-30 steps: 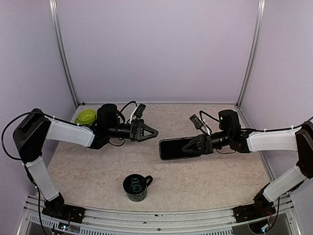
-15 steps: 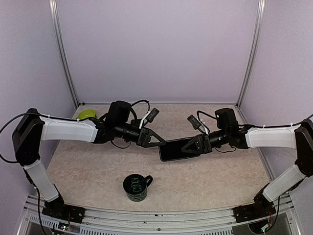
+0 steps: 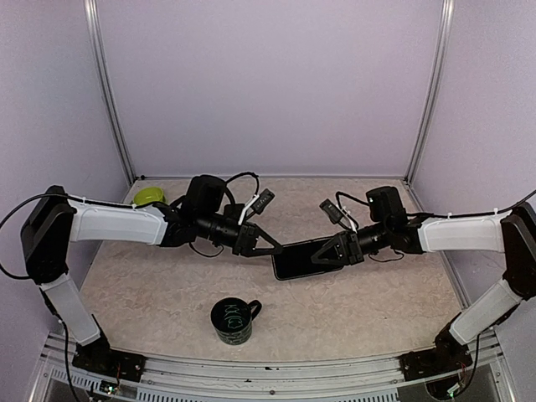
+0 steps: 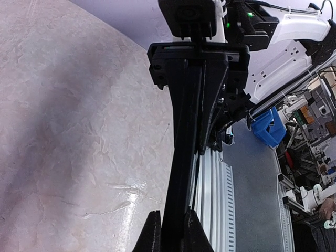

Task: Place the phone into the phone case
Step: Press the corner of the phone case at the top left corner of the phone case.

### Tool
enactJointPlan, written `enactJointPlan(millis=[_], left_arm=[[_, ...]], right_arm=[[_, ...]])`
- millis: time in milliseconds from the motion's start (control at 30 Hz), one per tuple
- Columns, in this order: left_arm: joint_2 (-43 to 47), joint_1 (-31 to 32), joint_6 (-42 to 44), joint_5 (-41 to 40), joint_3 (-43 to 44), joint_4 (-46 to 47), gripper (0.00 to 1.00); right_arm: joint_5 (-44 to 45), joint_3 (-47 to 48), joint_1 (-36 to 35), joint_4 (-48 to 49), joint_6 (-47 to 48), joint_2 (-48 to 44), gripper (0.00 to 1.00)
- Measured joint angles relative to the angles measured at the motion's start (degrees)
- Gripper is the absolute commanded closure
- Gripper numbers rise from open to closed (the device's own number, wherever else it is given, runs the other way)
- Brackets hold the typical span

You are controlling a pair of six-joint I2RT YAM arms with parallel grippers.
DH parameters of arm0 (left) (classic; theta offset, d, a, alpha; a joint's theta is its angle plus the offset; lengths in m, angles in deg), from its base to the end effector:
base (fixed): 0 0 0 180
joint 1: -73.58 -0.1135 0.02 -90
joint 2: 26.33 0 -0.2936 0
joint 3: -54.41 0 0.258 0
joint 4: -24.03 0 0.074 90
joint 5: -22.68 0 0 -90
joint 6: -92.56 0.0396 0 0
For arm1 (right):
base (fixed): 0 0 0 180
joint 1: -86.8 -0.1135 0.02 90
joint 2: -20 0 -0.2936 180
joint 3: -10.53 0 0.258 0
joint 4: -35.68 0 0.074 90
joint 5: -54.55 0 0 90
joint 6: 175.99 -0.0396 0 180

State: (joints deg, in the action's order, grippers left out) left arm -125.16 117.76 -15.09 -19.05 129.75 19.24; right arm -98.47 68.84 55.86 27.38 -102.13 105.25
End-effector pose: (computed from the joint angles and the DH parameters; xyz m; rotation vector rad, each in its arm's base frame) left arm 0.2591 -0.2930 0.2532 1.0610 1.9744 -1.4970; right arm 0.2399 0.1849 0.2361 -0.9521 2.0405 1.6501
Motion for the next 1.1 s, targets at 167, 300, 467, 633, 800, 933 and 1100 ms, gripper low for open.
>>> enactJointPlan(millis=[167,300,467,633,800,933,1100], left_arm=[[0.2,-0.7,-3.6,2.4,-3.1,6.6,0.86],[0.3,-1.5,-10.1,4.5,-6.7,14.1,0.76],[1.5,-5.8,-20.0,7.3,-11.7,20.6,0.72],[1.7,-6.8,-26.1,8.5,-13.7,26.1,0.68],[1.8,-5.9,-22.0,5.9,-11.2,19.5,0.63],[1.8,-3.6,-16.2,2.0,-5.9,11.2,0.62],[1.6,-1.3,-11.1,-0.7,-1.0,5.3,0.63]], right_arm=[[-0.2,0.1,0.0,-0.2,1.6,0.0,1.00],[0.1,0.2,-0.4,-0.2,3.4,0.0,1.00],[2.8,0.2,1.1,-1.8,4.6,0.4,1.00],[3.9,0.2,1.5,-2.1,4.7,0.4,1.00],[3.8,0.2,1.5,-2.1,4.4,0.4,1.00],[3.2,0.2,1.5,-2.0,3.5,0.4,1.00],[2.0,0.2,1.5,-1.6,2.8,0.4,1.00]])
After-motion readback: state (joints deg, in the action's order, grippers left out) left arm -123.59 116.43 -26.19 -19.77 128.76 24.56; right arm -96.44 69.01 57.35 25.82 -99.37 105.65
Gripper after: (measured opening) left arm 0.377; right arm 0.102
